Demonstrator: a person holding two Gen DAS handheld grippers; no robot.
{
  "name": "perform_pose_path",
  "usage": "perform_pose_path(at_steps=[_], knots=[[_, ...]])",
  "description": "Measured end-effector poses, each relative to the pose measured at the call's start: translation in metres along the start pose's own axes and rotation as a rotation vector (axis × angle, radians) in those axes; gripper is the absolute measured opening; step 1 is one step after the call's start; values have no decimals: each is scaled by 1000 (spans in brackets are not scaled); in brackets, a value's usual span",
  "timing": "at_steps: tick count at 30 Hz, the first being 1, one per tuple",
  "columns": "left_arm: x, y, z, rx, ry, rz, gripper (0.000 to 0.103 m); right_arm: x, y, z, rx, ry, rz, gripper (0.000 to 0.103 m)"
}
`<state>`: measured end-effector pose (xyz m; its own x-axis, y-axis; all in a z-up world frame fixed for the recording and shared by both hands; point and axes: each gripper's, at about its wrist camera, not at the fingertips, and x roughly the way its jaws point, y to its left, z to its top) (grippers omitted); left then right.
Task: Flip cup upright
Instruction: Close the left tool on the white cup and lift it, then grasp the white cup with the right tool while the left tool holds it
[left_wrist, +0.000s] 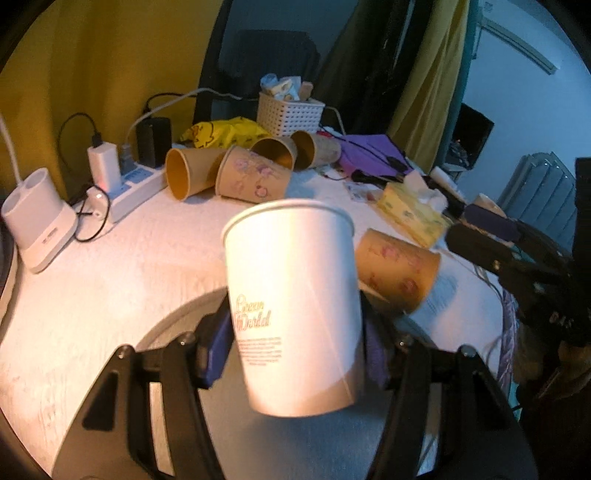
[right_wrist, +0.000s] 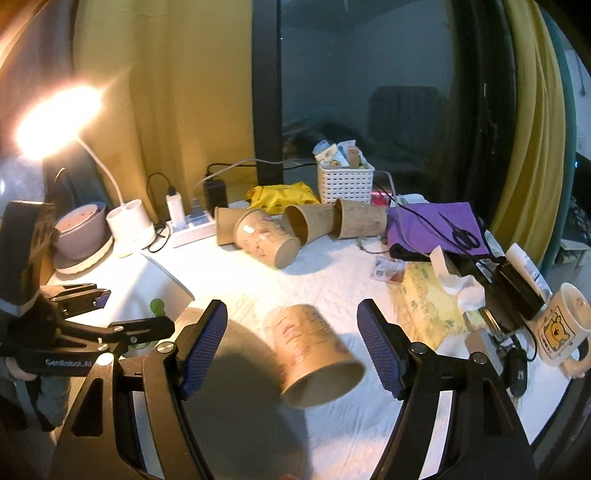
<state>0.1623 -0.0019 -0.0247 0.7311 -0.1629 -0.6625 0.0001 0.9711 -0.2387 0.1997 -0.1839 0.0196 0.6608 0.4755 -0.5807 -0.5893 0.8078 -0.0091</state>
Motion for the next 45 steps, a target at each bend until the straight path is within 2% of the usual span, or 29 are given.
perform_pose_path(at_steps=[7,10,14,18,28,37,45], knots=[[-36,-2,-36,23,-81,31,61,-26,28,-9,-5,-9,28,75],[-56,-10,-52,76,-155,67,61,-38,38,-13,-3,-8,50,75],[-79,-25,-74,198,-258,136,61,-54,53,-18,6,-5,82,75],[-94,-31,-90,273,-324,174,61,-72,68,-20,22,2,157,75],[-117,-50,-112,410,-481,142,61,-88,91,-29,73,51,346,75],[-119,-58,-117,432,-497,104,61,-82,90,-28,157,89,503,75],[-122,-62,-121,444,-503,79,61,-72,97,-27,164,122,559,75]])
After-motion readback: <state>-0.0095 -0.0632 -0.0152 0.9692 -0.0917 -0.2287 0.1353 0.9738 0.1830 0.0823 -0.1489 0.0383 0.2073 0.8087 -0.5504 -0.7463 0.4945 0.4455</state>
